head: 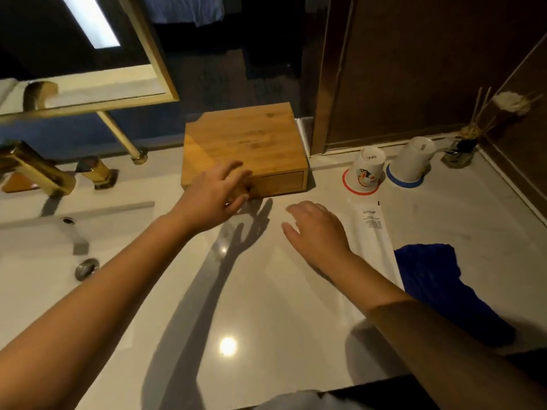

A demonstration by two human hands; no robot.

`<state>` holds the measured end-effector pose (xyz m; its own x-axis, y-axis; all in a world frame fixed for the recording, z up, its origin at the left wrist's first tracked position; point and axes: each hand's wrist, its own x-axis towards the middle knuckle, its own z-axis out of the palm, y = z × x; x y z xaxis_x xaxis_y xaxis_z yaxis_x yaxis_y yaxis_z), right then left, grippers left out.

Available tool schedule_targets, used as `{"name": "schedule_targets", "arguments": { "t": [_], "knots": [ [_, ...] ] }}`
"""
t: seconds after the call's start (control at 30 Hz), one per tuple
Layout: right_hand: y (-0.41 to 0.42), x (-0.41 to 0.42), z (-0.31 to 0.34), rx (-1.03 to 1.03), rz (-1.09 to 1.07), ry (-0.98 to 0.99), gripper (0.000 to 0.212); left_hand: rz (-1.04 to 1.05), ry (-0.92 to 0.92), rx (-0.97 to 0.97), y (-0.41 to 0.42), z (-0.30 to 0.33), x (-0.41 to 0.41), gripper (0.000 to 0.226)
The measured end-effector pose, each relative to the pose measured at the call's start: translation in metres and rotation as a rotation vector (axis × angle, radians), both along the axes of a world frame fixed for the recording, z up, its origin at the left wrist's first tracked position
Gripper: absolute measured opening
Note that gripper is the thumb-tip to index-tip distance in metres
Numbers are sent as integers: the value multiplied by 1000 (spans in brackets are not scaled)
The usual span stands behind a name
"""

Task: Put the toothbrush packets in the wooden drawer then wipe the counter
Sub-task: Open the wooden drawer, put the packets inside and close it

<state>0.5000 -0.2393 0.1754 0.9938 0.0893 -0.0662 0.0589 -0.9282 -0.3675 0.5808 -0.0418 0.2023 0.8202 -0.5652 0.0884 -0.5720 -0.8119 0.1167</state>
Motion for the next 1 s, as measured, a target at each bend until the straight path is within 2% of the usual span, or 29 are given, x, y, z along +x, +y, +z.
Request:
{"name": "schedule_targets", "arguments": {
  "t": [0.2, 0.4, 0.47, 0.67, 0.77, 0.83, 0.9, 1.0],
  "knots": [
    [66, 59, -8, 142, -223, 37, 32, 29, 14, 93, 50, -2, 92, 56],
    [86, 86, -21, 268, -461, 101, 24, -118, 128, 113, 49, -30, 117, 57],
    [89, 93, -21, 355, -532, 138, 23, -122, 112, 104, 48, -39, 121, 59],
    [100, 109, -36, 750, -817, 225, 22, -113, 70, 75, 48, -48, 124, 61],
    [104, 110, -41, 1118, -958, 262, 11, -111, 69, 69, 48, -49, 126, 61],
    [105, 109, -40, 1376, -1010, 283, 11, -107, 77, 71, 49, -50, 127, 62],
    [105, 106, -40, 1500, -1014, 269, 10, -108, 82, 72, 49, -50, 128, 62],
    [103, 102, -41, 1551, -998, 270, 10, -110, 79, 73, 49, -50, 127, 61]
  ]
}}
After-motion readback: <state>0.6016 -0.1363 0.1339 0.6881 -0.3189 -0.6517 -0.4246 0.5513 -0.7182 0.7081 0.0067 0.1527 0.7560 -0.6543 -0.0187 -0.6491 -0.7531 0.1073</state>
